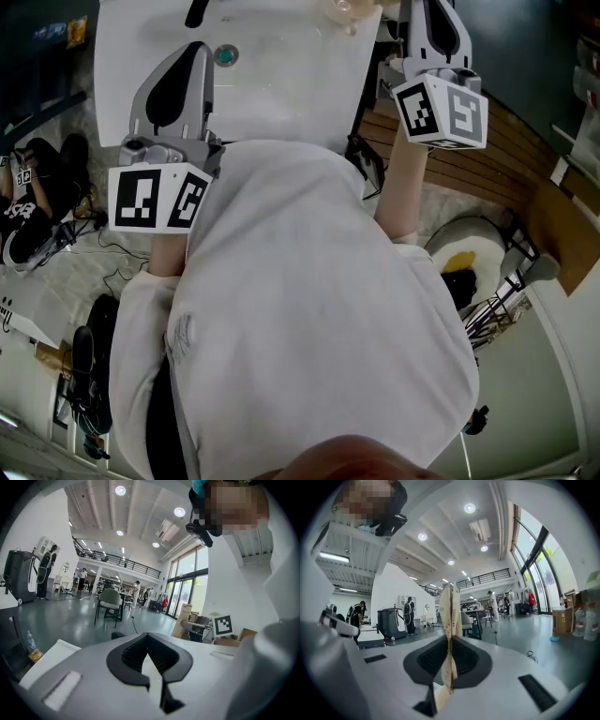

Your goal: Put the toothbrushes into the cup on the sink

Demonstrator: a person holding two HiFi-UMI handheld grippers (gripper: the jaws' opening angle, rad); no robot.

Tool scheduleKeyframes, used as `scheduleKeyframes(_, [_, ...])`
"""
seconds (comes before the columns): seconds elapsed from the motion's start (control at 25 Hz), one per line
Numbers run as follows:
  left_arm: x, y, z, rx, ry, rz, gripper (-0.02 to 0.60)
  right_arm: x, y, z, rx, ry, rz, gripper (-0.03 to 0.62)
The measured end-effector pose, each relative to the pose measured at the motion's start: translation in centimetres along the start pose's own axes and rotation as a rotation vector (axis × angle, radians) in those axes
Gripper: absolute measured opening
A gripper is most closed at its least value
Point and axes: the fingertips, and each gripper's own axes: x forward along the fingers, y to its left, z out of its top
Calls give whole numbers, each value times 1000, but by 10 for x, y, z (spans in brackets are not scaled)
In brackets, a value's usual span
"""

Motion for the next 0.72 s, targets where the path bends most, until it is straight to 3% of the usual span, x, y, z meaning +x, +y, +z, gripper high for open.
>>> scheduleKeyframes(0.72, [-2, 1, 3, 4, 0, 45, -3, 19, 1, -49, 28, 88, 71, 32])
